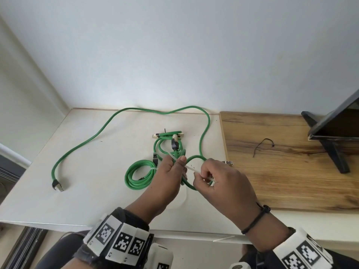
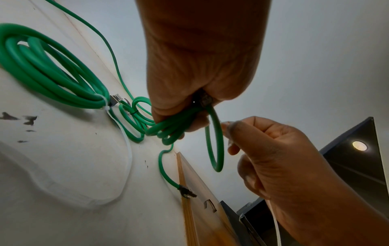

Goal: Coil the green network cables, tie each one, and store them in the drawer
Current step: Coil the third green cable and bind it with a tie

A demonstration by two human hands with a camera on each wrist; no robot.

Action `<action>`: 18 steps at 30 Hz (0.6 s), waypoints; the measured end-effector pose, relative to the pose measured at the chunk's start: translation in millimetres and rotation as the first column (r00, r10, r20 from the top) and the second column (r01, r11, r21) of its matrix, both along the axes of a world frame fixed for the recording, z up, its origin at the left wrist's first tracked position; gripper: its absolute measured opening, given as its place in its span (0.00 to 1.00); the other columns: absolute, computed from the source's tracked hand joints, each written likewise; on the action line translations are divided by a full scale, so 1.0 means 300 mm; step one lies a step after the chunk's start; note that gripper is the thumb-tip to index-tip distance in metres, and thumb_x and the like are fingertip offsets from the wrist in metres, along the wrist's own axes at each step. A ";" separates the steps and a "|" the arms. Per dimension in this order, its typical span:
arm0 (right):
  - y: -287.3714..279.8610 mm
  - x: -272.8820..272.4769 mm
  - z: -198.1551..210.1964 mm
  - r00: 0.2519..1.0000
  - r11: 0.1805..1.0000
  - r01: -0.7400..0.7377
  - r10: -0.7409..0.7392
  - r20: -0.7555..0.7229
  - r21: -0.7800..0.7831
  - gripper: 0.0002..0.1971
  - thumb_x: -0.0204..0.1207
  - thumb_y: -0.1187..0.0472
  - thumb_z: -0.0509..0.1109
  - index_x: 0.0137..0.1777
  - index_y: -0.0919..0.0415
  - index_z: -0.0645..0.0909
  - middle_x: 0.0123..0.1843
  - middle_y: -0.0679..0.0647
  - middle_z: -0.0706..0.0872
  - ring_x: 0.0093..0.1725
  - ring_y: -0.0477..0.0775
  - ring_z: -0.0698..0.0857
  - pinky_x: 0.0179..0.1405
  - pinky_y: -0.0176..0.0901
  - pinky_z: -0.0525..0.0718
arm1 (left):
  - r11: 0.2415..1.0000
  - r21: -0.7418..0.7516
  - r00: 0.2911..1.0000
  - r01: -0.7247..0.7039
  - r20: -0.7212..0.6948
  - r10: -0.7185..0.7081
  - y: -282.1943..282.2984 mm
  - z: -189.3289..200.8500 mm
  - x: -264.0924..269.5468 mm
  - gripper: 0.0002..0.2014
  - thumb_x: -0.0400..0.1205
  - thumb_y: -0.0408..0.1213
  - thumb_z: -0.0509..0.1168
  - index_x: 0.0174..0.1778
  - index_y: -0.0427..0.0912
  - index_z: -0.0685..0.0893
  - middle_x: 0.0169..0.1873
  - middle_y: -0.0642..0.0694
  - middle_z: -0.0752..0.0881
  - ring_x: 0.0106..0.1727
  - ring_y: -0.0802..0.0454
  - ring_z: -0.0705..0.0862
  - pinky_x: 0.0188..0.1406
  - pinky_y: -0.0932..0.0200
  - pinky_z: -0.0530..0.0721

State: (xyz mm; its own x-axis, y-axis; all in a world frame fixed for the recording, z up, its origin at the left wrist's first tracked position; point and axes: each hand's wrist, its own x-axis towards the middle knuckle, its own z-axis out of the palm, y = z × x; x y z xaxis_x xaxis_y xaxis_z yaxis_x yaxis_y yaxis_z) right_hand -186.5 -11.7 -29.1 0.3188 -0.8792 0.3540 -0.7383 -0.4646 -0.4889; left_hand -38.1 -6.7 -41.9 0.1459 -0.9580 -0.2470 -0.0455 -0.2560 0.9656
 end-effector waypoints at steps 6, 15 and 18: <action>0.001 0.006 0.010 0.999 0.998 -0.053 0.053 -0.004 0.015 0.06 0.73 0.48 0.70 0.48 0.42 0.83 0.31 0.44 0.83 0.28 0.47 0.82 0.22 0.39 0.76 | 0.996 -0.003 0.996 0.087 0.031 -0.086 0.006 -0.016 -0.001 0.14 0.86 0.47 0.57 0.41 0.40 0.71 0.29 0.49 0.74 0.27 0.60 0.71 0.31 0.63 0.70; -0.053 -0.053 0.088 0.937 0.767 0.058 -0.263 0.231 0.639 0.06 0.76 0.56 0.70 0.39 0.54 0.85 0.31 0.49 0.87 0.19 0.47 0.80 0.23 0.37 0.77 | 0.990 -0.006 0.987 -0.141 -0.076 0.140 -0.028 -0.010 0.033 0.14 0.87 0.44 0.56 0.42 0.36 0.73 0.31 0.43 0.78 0.29 0.53 0.74 0.31 0.61 0.71; -0.054 -0.048 0.090 0.909 0.546 -0.012 -0.343 0.237 0.838 0.05 0.75 0.61 0.71 0.41 0.63 0.85 0.29 0.51 0.87 0.15 0.49 0.74 0.14 0.32 0.65 | 0.984 -0.029 0.983 -0.178 -0.054 0.176 -0.024 -0.001 0.028 0.14 0.87 0.45 0.55 0.42 0.39 0.72 0.33 0.44 0.78 0.31 0.53 0.73 0.34 0.59 0.71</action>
